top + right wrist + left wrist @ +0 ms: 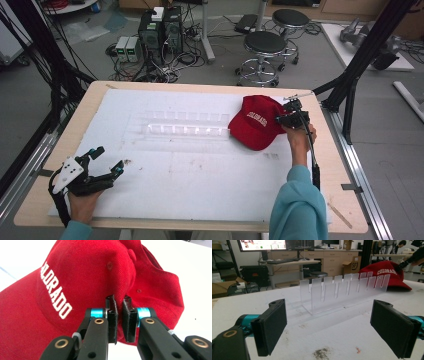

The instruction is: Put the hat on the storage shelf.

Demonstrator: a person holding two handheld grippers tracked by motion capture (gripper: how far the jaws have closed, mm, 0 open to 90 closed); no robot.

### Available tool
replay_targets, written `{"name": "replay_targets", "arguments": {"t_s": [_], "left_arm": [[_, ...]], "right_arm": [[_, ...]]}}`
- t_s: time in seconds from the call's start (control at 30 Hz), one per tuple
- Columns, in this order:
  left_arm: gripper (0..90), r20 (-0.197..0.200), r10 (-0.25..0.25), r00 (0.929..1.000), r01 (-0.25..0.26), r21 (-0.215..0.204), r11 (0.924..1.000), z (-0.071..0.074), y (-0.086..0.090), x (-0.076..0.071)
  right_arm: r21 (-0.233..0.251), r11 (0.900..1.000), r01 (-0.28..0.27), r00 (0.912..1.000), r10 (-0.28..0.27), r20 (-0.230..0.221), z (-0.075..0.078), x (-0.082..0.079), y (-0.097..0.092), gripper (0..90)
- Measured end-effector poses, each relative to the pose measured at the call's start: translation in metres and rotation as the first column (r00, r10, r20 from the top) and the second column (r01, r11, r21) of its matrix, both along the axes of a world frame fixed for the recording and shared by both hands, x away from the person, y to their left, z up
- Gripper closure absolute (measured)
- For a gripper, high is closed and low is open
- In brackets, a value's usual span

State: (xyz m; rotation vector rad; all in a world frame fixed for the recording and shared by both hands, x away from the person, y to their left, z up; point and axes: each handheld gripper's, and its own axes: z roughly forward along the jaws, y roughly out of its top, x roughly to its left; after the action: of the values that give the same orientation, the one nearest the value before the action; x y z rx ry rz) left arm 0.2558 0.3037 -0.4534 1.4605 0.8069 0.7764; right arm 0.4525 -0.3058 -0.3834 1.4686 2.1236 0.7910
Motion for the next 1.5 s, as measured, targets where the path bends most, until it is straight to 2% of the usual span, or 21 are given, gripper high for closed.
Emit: {"name": "replay_targets", "arguments": {"t_s": [0.17, 0.33, 0.5, 0.8, 0.9, 1.03, 1.2, 1.5], "left_arm": [[14.1, -0.001, -0.001, 1.0, 0.001, 0.002, 1.0, 0.0, 0.0, 0.0], [14.1, -0.006, 0.001, 1.0, -0.001, 0.001, 1.0, 0.0, 0.001, 0.0], [14.1, -0.011, 0.004, 0.9999, -0.004, -0.003, 1.0, 0.0, 0.001, 0.001], [13.8, -0.029, 0.007, 0.9995, -0.008, -0.024, 0.9997, 0.001, 0.003, 0.002], [13.8, -0.045, 0.015, 0.9989, -0.017, -0.033, 0.9993, 0.001, 0.003, 0.004], [13.8, -0.051, 0.019, 0.9985, -0.02, -0.024, 0.9995, 0.001, 0.003, 0.005], [13.8, -0.061, 0.018, 0.998, -0.019, -0.022, 0.9996, 0.002, 0.002, 0.005], [13.7, -0.081, 0.006, 0.9967, -0.007, -0.006, 1.0, 0.007, 0.002, 0.007]], "right_arm": [[0.009, 0.9998, -0.019, 0.9997, 0.019, 0.018, 0.006, -0.005, 0.0, 85.8], [0.031, 0.9979, -0.058, 0.9966, 0.056, 0.06, 0.019, -0.015, 0.002, 85.8], [0.021, 0.9959, -0.088, 0.9928, 0.086, 0.083, 0.031, -0.026, 0.005, 85.9], [0.008, 0.9913, -0.131, 0.9801, 0.128, 0.151, 0.051, -0.042, 0.005, 86.1], [0.022, 0.9903, -0.137, 0.9781, 0.132, 0.161, 0.056, -0.048, 0.003, 86.1], [0.03, 0.9887, -0.147, 0.9765, 0.14, 0.164, 0.059, -0.053, 0.001, 86.2], [0.068, 0.9807, -0.183, 0.9666, 0.167, 0.195, 0.066, -0.06, -0.001, 86.3], [0.093, 0.9646, -0.247, 0.9427, 0.217, 0.254, 0.079, -0.073, -0.001, 86.3]]}}
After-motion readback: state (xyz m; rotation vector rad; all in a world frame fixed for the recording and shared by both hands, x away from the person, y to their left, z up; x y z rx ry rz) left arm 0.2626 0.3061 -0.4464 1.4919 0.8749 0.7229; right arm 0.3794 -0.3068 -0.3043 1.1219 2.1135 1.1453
